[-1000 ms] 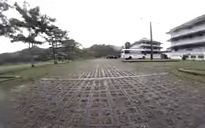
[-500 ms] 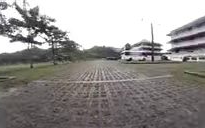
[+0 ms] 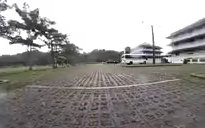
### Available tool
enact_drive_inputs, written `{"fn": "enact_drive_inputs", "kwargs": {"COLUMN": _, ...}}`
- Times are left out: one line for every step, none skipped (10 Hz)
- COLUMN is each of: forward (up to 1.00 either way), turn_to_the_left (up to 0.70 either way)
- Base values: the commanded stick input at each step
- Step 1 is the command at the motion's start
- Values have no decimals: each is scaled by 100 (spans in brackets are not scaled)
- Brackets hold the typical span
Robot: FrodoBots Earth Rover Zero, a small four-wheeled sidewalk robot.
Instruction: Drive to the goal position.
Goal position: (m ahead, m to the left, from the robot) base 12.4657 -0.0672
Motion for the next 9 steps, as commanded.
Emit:
{"fn": "enact_drive_inputs", "kwargs": {"forward": 70, "turn_to_the_left": 0}}
{"fn": "enact_drive_inputs", "kwargs": {"forward": 70, "turn_to_the_left": 0}}
{"fn": "enact_drive_inputs", "kwargs": {"forward": 70, "turn_to_the_left": 0}}
{"fn": "enact_drive_inputs", "kwargs": {"forward": 70, "turn_to_the_left": 0}}
{"fn": "enact_drive_inputs", "kwargs": {"forward": 70, "turn_to_the_left": 0}}
{"fn": "enact_drive_inputs", "kwargs": {"forward": 70, "turn_to_the_left": 0}}
{"fn": "enact_drive_inputs", "kwargs": {"forward": 70, "turn_to_the_left": 0}}
{"fn": "enact_drive_inputs", "kwargs": {"forward": 70, "turn_to_the_left": 0}}
{"fn": "enact_drive_inputs", "kwargs": {"forward": 70, "turn_to_the_left": 0}}
